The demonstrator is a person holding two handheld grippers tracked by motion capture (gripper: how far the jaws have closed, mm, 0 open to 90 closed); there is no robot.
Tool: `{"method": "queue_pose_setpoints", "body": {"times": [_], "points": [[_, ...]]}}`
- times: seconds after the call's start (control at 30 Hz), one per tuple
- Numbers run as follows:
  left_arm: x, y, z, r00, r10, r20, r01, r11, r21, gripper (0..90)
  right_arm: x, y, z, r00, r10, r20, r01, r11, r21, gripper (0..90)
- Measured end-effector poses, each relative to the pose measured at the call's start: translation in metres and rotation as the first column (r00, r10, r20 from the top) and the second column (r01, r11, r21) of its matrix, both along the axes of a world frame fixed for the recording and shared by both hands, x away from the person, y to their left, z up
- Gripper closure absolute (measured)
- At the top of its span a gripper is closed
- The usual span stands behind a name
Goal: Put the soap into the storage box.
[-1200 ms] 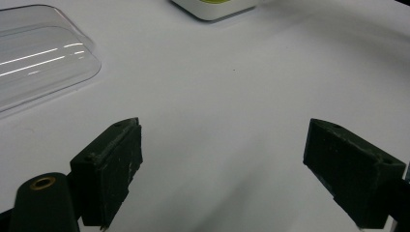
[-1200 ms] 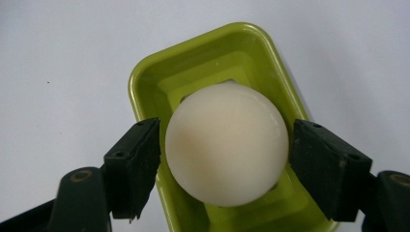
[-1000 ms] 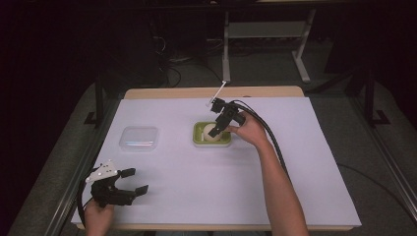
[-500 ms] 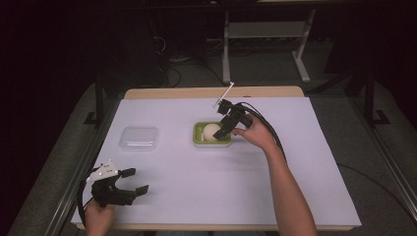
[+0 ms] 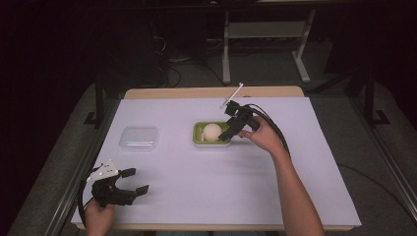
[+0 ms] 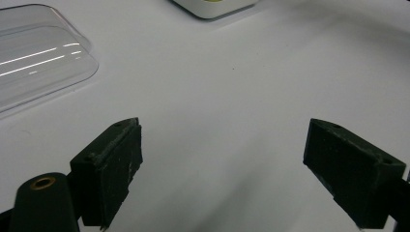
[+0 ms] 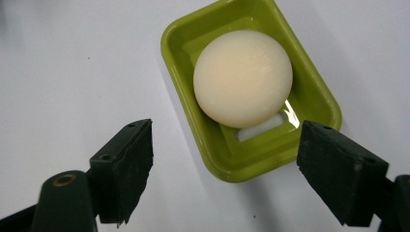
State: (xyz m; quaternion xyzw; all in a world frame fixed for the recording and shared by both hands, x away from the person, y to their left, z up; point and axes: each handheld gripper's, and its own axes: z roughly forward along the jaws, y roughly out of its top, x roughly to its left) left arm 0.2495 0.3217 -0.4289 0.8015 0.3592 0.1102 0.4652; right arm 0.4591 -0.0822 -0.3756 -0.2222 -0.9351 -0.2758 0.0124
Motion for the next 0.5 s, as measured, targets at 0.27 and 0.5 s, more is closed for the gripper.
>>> {"method": "queue_pose_setpoints", "body": {"times": [0.27,0.5], "points": [[0.0,0.001,0.0,1.0,-0.001,0.001,0.001,1.0,0.002,13.0,-0.011,-0.007,-0.001,1.0,0.005,-0.003,-0.005,1.0,0.002,19.8],[0.0,0.0,0.0,1.0,0.0,-0.002,0.0,1.0,0.001,13.0,-0.017,-0.014,0.0,1.0,-0.005,-0.007,0.005,0.9999,0.013,19.5]]}}
